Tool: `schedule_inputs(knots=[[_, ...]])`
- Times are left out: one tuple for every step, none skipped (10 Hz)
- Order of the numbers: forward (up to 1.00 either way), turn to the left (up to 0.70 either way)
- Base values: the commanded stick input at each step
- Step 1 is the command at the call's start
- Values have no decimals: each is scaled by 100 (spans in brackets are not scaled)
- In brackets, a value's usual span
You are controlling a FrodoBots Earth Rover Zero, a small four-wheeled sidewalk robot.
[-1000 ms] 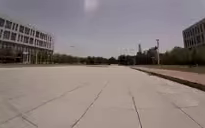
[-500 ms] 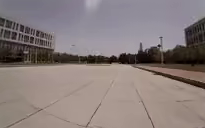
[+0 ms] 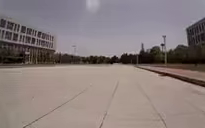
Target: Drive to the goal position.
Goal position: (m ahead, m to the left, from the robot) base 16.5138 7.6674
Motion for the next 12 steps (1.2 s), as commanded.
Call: schedule_inputs(knots=[[100,0],[100,0],[100,0],[100,0],[100,0],[100,0],[100,0],[100,0],[100,0],[100,0],[100,0],[100,0]])
